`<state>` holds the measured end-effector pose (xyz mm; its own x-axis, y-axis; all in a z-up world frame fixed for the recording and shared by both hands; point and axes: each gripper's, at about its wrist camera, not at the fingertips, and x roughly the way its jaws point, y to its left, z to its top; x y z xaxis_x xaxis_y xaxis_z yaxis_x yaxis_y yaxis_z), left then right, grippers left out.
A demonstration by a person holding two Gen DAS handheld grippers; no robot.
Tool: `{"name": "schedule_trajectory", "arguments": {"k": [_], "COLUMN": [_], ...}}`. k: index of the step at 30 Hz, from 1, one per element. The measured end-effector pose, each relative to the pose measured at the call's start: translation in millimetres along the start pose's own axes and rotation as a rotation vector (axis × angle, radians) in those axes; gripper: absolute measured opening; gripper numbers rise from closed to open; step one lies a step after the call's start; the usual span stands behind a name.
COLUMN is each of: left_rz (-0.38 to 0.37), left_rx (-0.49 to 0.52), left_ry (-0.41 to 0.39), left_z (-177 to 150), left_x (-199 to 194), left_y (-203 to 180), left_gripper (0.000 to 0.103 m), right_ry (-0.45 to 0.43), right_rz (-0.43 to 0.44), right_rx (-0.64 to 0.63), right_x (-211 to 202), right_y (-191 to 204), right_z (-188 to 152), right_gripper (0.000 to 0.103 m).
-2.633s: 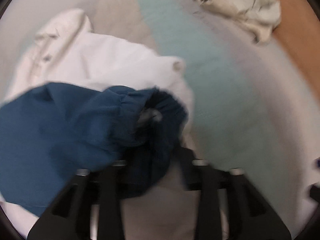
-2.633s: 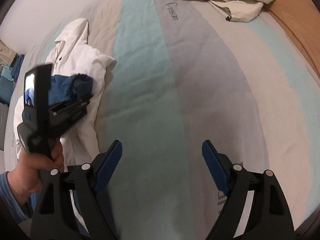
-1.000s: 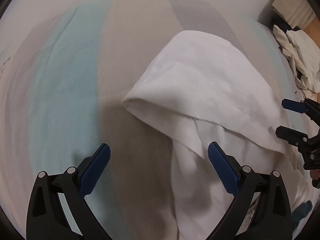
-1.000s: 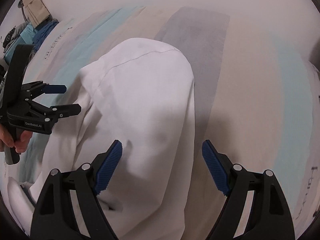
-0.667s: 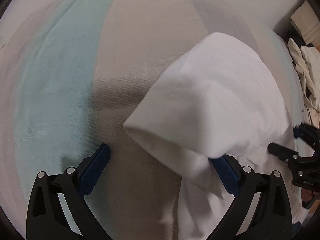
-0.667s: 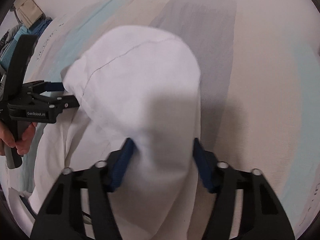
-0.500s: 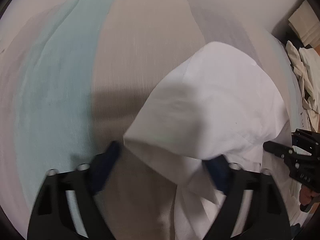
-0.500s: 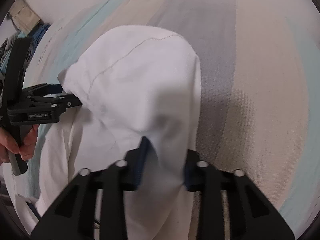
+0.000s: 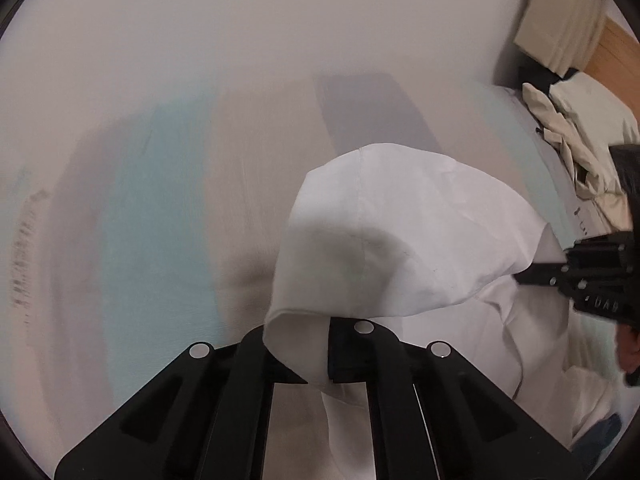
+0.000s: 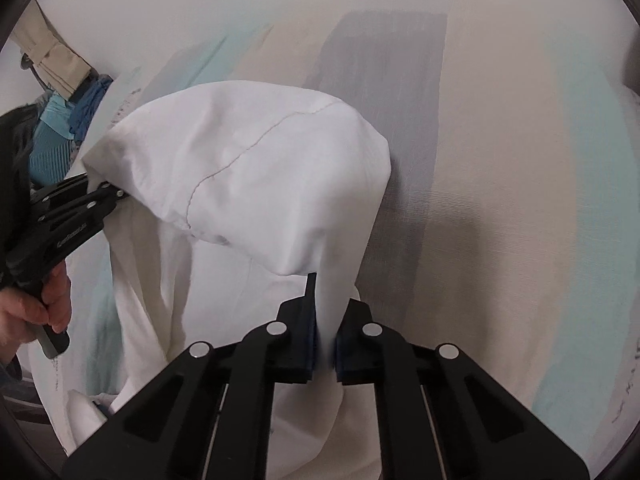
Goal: Fold large clothes
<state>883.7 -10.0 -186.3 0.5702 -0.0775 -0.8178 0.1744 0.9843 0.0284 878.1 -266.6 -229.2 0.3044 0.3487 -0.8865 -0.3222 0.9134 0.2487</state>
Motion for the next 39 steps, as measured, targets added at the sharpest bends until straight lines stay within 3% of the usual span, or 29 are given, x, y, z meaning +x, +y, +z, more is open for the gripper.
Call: {"name": "schedule_trajectory", "arguments": {"k": [7, 16, 22, 27, 39], "left_rz": [0.03, 0.134, 0.177, 0.198, 0.241], "left_rx": [0.06, 0.036, -0.003, 0.028, 0.062], "left_ry": [-0.111, -0.154, -0.143, -0.122, -0.097], "left_z": [-45, -138, -198, -257, -344], "left_x": [-99, -180, -203, -226, -247], "left_y": [-38, -46, -57, -79, -107], "left_gripper": [0.004, 0.004, 0.004, 0.004, 0.007], "right_ry": [-0.109, -0.179, -0.162, -0.136, -0.073], "right_rz": [-0.004, -0.037, -0.044, -0.065, -0.095], "right_rx": [-0.054, -0.146, -0.14, -0.137, -0.171], "right_x": [-84, -132, -143, -150, -162], "right_y": [28, 81, 93, 102, 111], "right_z": [-46, -137, -198, -251, -346], "right_gripper": [0.006, 0.006, 0.006, 0.006, 0.006]}}
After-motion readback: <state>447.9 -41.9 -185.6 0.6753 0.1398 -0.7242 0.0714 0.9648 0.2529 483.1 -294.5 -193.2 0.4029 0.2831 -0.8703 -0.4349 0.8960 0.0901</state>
